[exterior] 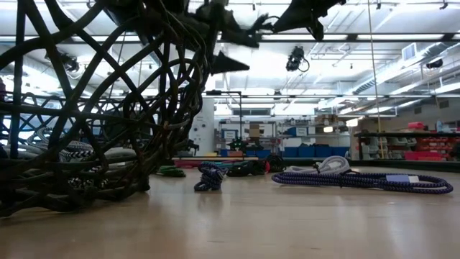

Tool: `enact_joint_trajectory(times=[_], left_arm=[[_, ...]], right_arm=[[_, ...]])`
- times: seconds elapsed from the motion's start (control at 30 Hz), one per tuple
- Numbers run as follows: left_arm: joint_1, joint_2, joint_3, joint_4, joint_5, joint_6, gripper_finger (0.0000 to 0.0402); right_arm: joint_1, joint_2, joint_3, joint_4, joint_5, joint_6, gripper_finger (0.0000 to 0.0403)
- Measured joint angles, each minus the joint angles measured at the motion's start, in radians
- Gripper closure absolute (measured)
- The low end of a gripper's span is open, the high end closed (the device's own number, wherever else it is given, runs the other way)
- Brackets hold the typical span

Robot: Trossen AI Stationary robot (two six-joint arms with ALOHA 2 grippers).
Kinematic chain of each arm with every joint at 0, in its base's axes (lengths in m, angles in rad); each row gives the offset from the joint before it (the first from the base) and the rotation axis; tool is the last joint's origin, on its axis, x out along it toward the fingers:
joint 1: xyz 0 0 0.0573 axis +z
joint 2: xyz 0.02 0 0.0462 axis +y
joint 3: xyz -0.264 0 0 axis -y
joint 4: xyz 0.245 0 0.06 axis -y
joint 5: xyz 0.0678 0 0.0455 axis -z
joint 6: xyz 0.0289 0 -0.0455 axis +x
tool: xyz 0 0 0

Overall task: Pick and place USB-C Cables
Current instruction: Put the right black charger cable into the wire basket

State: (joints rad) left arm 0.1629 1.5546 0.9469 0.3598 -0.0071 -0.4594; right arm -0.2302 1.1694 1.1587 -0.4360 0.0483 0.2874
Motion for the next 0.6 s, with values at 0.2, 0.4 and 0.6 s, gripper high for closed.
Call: enact_joint_trajectory(times=[0.2,0.4,0.6], left_arm=[[0.009,0.018,0.0,0.065,0.01,-0.003,0.0131],[0.011,-0.01,0.001,0.169,0.183,-0.079,0.0131],[0.02,-0.01,0.001,0.17,0.18,-0.079,0.0131]], right_arm=[[0.001,0.0,0.0,-0.006,-0.025,0.001,0.0396],[-0.004,-0.017,0.0,-0.062,-0.045,-0.034,0.0396],[-0.025,-0.085,0.0,-0.15,-0.041,-0.022,0.0396]])
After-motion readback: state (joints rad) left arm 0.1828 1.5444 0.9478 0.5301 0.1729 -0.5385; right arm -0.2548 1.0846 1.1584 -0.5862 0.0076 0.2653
